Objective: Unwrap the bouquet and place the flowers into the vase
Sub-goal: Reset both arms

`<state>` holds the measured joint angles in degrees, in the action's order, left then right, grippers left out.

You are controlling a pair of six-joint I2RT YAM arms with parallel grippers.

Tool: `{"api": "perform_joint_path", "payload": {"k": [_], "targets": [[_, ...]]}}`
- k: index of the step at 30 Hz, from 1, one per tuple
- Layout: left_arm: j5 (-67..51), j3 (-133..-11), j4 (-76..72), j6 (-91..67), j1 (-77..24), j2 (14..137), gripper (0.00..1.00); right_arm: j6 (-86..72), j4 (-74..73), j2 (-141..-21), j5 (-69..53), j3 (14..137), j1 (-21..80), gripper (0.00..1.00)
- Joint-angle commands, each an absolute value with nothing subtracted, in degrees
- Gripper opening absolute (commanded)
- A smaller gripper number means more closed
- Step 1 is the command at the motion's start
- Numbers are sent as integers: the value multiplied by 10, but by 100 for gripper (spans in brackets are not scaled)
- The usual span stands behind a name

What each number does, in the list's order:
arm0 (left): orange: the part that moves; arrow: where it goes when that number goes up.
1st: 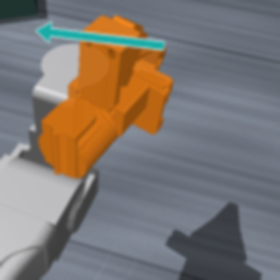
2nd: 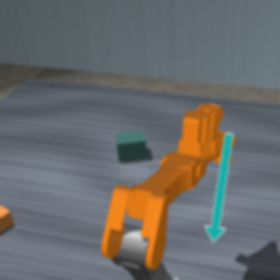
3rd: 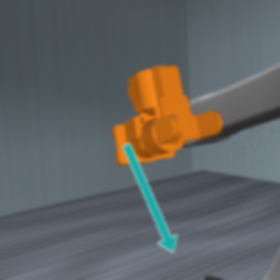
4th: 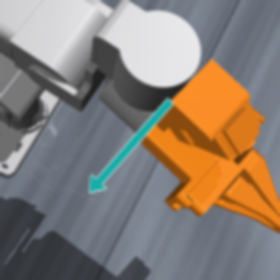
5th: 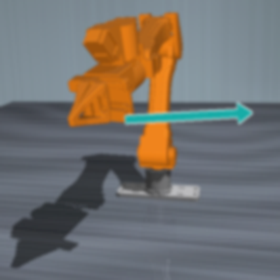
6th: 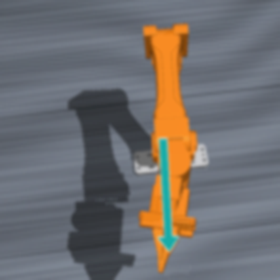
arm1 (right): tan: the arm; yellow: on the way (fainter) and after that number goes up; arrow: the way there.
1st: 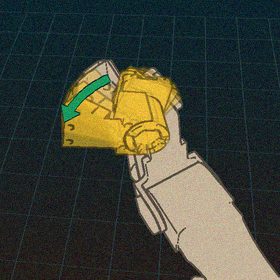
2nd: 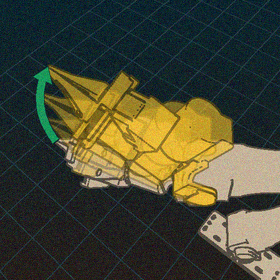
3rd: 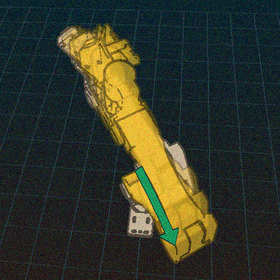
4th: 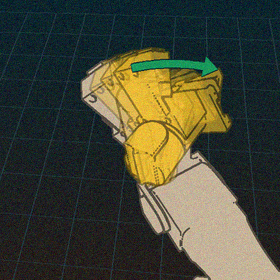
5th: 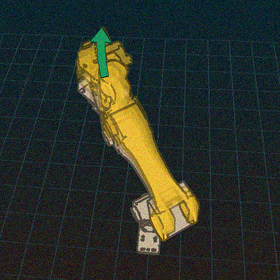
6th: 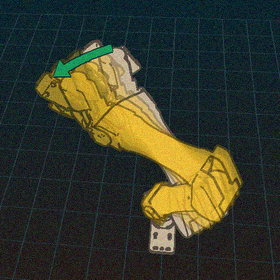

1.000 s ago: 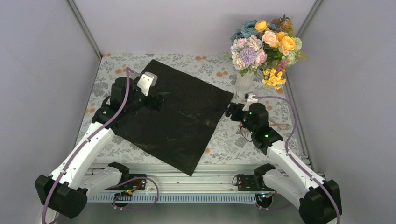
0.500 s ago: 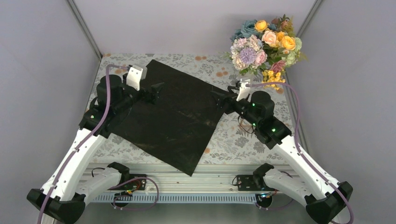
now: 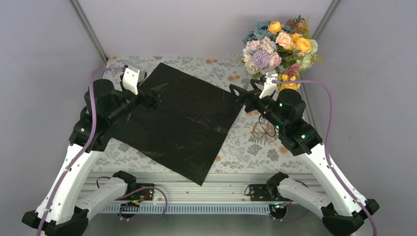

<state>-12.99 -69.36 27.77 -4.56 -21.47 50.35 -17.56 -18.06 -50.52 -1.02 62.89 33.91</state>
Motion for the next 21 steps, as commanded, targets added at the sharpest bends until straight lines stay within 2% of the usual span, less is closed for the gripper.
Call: {"api": "perform_joint_path", "payload": {"k": [1, 21], "targets": [[-148, -703, 287, -63, -212, 497, 100, -216, -214, -505, 25, 646, 345, 100], [-154, -652, 279, -67, -211, 476, 100, -229, -213, -497, 35, 638, 345, 100]]}}
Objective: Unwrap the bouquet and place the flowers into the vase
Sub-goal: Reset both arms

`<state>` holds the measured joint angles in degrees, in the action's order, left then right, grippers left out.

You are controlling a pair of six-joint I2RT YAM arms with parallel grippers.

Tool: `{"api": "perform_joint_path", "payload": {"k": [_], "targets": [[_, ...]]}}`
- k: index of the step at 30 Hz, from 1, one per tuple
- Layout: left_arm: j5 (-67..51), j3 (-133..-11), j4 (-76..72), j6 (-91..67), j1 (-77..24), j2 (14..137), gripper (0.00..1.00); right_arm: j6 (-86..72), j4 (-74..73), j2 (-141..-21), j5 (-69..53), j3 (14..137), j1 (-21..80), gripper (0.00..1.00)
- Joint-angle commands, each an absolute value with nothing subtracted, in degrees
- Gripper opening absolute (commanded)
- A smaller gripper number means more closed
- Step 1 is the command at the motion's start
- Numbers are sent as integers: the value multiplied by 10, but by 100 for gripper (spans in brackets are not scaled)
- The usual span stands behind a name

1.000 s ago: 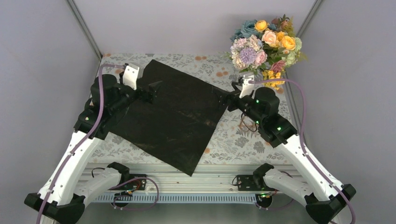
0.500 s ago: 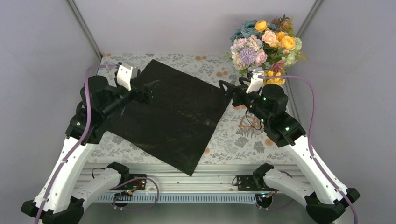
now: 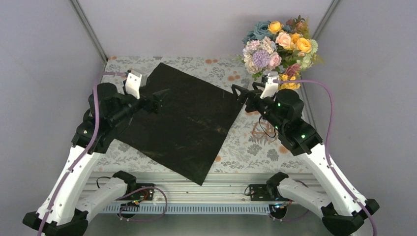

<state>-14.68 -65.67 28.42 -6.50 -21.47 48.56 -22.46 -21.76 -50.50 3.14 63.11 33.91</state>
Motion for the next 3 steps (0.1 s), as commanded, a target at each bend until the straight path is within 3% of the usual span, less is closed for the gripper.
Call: {"api": "perform_joint_path", "payload": {"k": [1, 3], "targets": [[-154, -652, 279, -65, -212, 475, 100, -229, -212, -496, 34, 638, 345, 100], [-152, -650, 280, -63, -212, 475, 100, -229, -207, -493, 31, 634, 345, 100]]}}
